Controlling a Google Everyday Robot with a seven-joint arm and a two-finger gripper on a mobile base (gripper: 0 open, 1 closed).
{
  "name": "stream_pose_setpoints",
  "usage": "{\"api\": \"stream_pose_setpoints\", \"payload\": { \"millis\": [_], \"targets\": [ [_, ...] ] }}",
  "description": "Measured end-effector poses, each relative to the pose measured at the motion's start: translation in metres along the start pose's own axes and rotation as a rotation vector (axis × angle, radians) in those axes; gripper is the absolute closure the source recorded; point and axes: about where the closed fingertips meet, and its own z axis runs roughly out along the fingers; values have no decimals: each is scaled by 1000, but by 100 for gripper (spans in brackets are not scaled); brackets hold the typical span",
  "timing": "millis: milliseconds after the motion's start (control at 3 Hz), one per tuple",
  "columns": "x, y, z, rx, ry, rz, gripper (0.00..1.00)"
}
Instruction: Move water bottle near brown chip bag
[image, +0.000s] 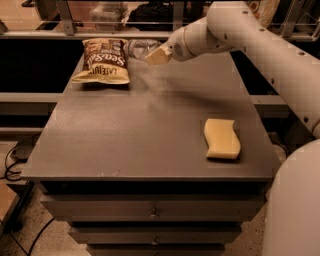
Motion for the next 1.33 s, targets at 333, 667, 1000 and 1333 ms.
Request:
{"api": "stream_pose_setpoints", "payload": {
  "millis": [333,667,1000,1333],
  "targets": [
    [14,21,20,-46,60,1,82],
    [26,31,30,-61,98,17,59],
    [30,39,33,-73,111,27,36],
    [30,46,32,-87,109,34,13]
  ]
}}
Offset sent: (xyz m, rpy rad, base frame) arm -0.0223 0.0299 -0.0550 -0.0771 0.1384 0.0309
